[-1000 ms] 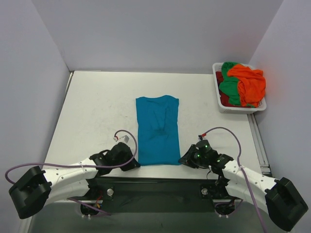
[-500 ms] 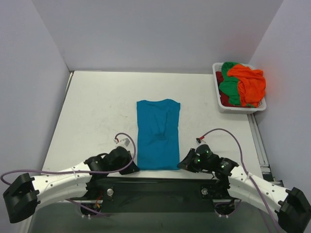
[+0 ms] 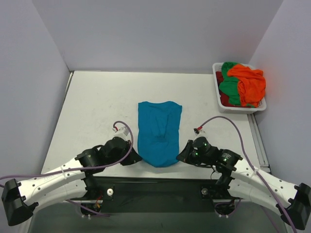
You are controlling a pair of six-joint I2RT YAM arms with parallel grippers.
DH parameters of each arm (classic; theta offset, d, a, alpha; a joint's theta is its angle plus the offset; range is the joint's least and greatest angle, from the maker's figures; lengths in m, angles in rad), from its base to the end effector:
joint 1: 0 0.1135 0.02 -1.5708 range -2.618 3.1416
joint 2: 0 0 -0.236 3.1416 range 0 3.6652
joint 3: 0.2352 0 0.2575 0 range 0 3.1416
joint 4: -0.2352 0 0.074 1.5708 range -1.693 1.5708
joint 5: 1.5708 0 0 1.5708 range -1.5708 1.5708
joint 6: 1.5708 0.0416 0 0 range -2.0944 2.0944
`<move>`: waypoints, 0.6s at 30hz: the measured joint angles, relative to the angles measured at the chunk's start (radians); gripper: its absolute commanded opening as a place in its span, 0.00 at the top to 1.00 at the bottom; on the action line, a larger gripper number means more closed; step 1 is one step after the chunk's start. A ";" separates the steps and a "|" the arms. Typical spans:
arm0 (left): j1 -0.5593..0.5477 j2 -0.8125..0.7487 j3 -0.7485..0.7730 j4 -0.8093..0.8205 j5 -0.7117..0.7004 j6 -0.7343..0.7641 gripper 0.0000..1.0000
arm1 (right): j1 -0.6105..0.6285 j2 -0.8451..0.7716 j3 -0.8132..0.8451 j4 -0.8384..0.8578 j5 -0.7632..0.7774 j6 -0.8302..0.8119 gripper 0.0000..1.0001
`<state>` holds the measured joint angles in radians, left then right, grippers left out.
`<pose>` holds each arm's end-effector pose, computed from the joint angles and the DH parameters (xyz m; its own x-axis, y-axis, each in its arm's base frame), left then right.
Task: Fold and stack the t-shirts
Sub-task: Fold the long partially folded tshirt into a neat square
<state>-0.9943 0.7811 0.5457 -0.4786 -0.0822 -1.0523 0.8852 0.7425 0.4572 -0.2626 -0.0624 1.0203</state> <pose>0.1103 -0.1634 0.2040 -0.8732 -0.2449 -0.4212 0.0873 0.7719 -0.6298 0.1258 0.1579 0.2000 -0.8596 0.2925 -0.4188 -0.1407 0.6526 0.7445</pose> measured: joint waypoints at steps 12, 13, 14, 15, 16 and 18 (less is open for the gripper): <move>0.277 0.178 0.139 0.052 0.151 0.088 1.00 | -0.201 0.192 0.253 -0.052 -0.006 -0.136 1.00; 0.310 0.203 0.153 0.066 0.173 0.095 1.00 | -0.233 0.216 0.280 -0.055 -0.024 -0.150 1.00; 0.345 0.235 0.172 0.076 0.200 0.100 1.00 | -0.262 0.242 0.308 -0.058 -0.036 -0.164 1.00; 0.376 0.271 0.198 0.087 0.224 0.104 1.00 | -0.291 0.270 0.344 -0.065 -0.051 -0.177 1.00; 0.406 0.313 0.225 0.109 0.249 0.109 1.00 | -0.325 0.302 0.382 -0.066 -0.073 -0.192 1.00; 0.466 0.422 0.304 0.145 0.299 0.119 1.00 | -0.394 0.378 0.464 -0.063 -0.114 -0.219 1.00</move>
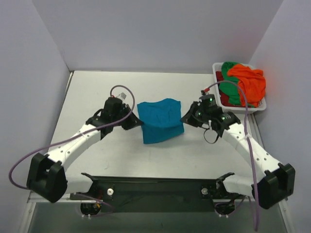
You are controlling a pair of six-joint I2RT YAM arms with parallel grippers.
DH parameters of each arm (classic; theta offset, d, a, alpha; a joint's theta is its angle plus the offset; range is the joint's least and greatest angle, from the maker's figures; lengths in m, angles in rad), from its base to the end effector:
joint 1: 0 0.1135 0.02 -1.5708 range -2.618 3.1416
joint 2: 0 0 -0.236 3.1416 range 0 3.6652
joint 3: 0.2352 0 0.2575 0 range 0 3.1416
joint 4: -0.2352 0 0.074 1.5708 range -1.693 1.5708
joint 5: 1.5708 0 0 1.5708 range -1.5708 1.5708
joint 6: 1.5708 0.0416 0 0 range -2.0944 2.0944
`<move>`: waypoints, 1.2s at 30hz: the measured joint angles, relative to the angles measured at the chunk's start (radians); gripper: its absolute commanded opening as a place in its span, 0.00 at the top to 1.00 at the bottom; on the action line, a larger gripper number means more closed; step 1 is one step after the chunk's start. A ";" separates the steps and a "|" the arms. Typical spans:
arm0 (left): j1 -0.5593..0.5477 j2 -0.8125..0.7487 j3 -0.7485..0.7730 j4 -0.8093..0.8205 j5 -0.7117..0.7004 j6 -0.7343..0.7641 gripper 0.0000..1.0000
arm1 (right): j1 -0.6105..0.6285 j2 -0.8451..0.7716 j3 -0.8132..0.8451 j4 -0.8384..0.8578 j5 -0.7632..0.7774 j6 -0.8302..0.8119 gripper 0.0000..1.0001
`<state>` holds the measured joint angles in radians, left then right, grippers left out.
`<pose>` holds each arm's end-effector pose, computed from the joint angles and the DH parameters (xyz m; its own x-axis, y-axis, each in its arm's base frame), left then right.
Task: Fold and stack the t-shirts
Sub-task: Fold the long partially folded tshirt into a neat square
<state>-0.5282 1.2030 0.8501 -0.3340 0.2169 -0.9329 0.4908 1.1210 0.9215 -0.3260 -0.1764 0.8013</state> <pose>0.2369 -0.1486 0.2308 -0.8370 -0.4199 -0.3508 -0.0613 0.7091 -0.7024 0.2384 0.1357 0.2776 -0.7373 0.4078 -0.5387 -0.0982 0.7242 0.6826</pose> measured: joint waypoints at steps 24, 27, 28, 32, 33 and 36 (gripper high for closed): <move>0.332 1.010 0.670 0.174 0.249 0.020 1.00 | -0.256 1.299 1.093 0.063 -0.349 -0.148 0.59; 0.340 1.011 0.703 0.191 0.262 0.021 1.00 | -0.276 1.306 1.093 0.051 -0.349 -0.153 0.52; 0.343 1.011 0.710 0.206 0.267 0.021 1.00 | -0.282 1.302 1.092 0.052 -0.348 -0.156 0.50; 0.362 1.011 0.708 0.243 0.291 0.016 0.85 | -0.300 1.223 1.011 0.058 -0.307 -0.187 0.49; 0.370 1.010 0.706 0.247 0.297 0.013 0.81 | -0.301 1.194 0.983 0.056 -0.290 -0.195 0.49; 0.398 1.009 0.701 0.261 0.318 0.002 0.53 | -0.290 1.093 0.883 0.065 -0.229 -0.227 0.49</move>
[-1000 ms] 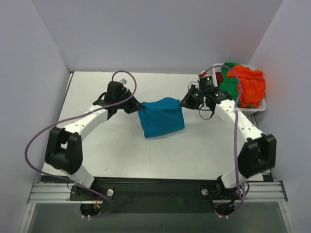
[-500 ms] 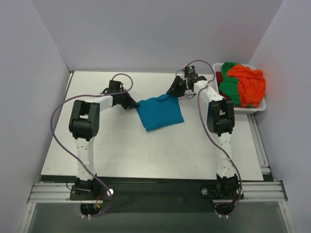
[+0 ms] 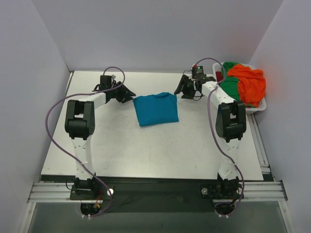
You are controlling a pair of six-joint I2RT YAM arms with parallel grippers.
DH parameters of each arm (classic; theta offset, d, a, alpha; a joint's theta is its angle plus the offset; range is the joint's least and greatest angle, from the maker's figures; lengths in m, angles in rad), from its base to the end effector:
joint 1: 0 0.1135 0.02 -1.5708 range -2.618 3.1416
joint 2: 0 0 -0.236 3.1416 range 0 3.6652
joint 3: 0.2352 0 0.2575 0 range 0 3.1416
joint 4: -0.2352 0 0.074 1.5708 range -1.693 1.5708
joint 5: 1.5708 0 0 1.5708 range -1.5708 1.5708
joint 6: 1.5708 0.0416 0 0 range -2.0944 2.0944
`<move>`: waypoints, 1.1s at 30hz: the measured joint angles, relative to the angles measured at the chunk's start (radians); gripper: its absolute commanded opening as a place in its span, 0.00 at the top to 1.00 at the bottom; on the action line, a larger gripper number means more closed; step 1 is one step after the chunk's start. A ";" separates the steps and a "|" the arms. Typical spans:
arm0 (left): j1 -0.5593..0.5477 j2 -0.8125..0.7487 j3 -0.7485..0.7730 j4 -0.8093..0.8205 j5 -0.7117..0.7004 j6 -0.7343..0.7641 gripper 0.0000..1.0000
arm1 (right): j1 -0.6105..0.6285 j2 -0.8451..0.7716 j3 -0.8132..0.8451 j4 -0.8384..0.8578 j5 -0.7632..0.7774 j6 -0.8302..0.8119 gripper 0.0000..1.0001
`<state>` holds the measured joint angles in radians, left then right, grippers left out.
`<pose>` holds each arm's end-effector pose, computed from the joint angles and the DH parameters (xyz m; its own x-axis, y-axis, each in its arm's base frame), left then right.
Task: Fold and stack the t-shirts
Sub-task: Fold the long partially folded tshirt into a neat square
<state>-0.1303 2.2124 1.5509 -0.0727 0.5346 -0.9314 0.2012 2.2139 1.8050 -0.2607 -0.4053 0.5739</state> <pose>0.4704 -0.0830 0.1225 -0.7871 -0.5932 -0.1691 -0.2426 0.5496 -0.7994 0.4897 0.1166 0.1882 -0.7749 0.3512 -0.5256 -0.0784 0.7716 0.6312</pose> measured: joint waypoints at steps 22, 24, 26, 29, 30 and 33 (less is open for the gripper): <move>-0.033 -0.459 -0.407 0.042 -0.102 -0.011 0.42 | 0.375 0.116 0.092 -0.143 0.436 -0.199 0.48; -0.035 -0.508 -0.461 0.040 -0.109 -0.011 0.42 | 0.379 0.112 0.088 -0.147 0.443 -0.198 0.47; -0.039 -0.577 -0.521 0.040 -0.121 -0.010 0.41 | 0.391 0.087 0.034 -0.115 0.461 -0.196 0.47; -0.056 -0.691 -0.602 0.032 -0.161 -0.005 0.39 | 0.417 0.024 -0.076 -0.092 0.500 -0.181 0.46; -0.067 -0.729 -0.629 0.024 -0.177 0.000 0.39 | 0.430 -0.003 -0.121 -0.076 0.511 -0.175 0.45; -0.116 -0.827 -0.701 0.000 -0.227 0.016 0.39 | 0.479 -0.097 -0.278 -0.018 0.533 -0.153 0.44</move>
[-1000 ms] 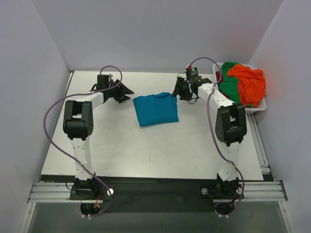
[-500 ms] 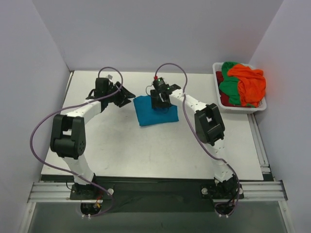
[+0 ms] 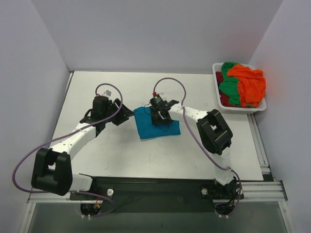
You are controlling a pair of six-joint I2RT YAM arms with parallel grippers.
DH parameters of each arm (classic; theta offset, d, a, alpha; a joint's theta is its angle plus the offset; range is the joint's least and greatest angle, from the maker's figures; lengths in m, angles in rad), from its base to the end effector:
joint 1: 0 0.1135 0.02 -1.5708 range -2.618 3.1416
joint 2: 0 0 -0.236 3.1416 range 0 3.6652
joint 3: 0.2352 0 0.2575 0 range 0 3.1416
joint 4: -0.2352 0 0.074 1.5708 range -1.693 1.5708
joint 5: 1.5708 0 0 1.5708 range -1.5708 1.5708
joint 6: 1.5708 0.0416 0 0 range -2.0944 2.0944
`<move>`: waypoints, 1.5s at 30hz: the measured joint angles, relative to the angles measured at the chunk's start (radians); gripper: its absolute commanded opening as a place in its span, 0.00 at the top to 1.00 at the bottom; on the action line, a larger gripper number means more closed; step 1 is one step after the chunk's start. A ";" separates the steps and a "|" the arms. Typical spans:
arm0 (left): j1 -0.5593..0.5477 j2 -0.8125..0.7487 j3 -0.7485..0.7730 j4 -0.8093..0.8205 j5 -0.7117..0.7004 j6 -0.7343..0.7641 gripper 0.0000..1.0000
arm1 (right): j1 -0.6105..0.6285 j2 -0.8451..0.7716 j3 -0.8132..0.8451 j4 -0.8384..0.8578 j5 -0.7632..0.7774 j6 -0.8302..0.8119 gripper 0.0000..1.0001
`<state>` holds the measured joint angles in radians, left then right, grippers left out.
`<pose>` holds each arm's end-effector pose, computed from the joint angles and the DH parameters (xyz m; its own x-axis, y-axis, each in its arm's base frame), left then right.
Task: Fold and stack the t-shirts
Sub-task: Fold the long partially folded tshirt into a neat square, then smooth out wrinkles on the folded tshirt
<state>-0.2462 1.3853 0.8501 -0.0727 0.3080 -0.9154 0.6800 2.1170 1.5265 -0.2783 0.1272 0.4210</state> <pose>0.3032 -0.0892 0.2044 -0.7131 -0.5998 -0.3630 -0.1505 0.6367 -0.7563 0.3598 0.2842 0.1376 -0.7707 -0.1019 -0.6289 -0.2685 0.9472 0.1755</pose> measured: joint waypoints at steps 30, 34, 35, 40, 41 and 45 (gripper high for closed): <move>-0.283 0.024 -0.051 -0.103 -0.201 0.082 0.78 | -0.018 -0.494 -0.568 0.139 -0.096 0.264 0.55; -0.282 0.088 -0.007 -0.105 -0.216 0.100 0.78 | -0.018 -0.453 -0.556 0.135 -0.075 0.239 0.55; -0.282 0.101 0.002 -0.109 -0.222 0.108 0.78 | -0.019 -0.448 -0.554 0.133 -0.069 0.234 0.55; -0.277 0.153 0.054 -0.148 -0.270 0.140 0.71 | -0.034 -0.439 -0.535 0.126 -0.049 0.215 0.55; -0.275 0.161 0.066 -0.161 -0.287 0.150 0.69 | -0.042 -0.439 -0.530 0.125 -0.046 0.211 0.55; -0.262 0.175 0.094 -0.191 -0.333 0.175 0.61 | -0.071 -0.439 -0.509 0.124 -0.045 0.203 0.56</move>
<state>-0.5083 1.5608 0.9443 -0.2638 -0.0246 -0.7403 0.6094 1.6779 1.0172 -0.1543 0.0826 0.6243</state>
